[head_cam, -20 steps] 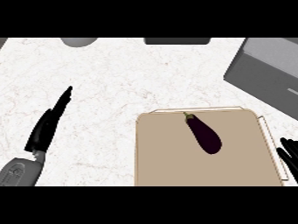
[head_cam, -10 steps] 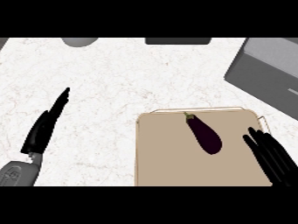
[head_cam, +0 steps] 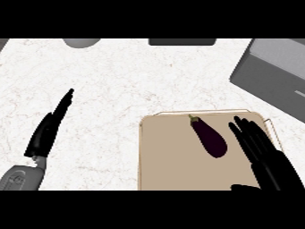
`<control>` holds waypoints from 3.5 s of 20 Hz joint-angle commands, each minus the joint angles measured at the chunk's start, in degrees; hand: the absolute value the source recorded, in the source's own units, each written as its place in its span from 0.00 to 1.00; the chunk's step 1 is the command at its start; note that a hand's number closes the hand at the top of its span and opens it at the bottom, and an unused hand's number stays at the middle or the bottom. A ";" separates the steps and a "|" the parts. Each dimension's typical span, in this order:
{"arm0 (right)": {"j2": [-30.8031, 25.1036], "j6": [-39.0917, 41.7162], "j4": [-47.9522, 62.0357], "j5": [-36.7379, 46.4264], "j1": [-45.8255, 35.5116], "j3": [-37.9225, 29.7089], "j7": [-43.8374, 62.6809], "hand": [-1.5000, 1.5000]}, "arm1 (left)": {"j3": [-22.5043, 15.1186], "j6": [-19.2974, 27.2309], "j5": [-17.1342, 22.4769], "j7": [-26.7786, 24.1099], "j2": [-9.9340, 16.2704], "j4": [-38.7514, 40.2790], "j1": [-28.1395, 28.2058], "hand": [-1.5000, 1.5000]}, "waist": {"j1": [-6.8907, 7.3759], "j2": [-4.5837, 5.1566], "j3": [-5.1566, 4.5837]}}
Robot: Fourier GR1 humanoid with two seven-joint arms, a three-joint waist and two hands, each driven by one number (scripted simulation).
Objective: Pick the eggplant from the tray and place it in the cardboard box
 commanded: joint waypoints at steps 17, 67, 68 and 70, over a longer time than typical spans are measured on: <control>5.38 -1.61 13.66 7.69 -7.57 -2.80 -2.27 0.00 | 4.68 -4.10 -5.48 2.73 -4.80 -3.42 0.36 0.50 | -0.02 -0.03 0.01; 13.25 8.00 47.66 24.07 -49.74 -21.38 27.17 1.00 | 6.19 -8.70 -9.60 -0.07 -7.24 -0.57 -2.61 0.50 | 4.31 1.32 -0.13; 13.37 8.42 49.67 24.48 -53.57 -22.49 29.69 1.00 | 6.98 -8.53 -9.15 -1.08 -7.21 0.74 -3.33 0.50 | 3.83 1.30 -0.12; 10.18 10.26 54.13 24.02 -61.65 -25.35 30.75 1.00 | 6.83 -8.78 -8.87 0.45 -7.64 0.18 -3.53 0.50 | 3.86 1.16 -0.05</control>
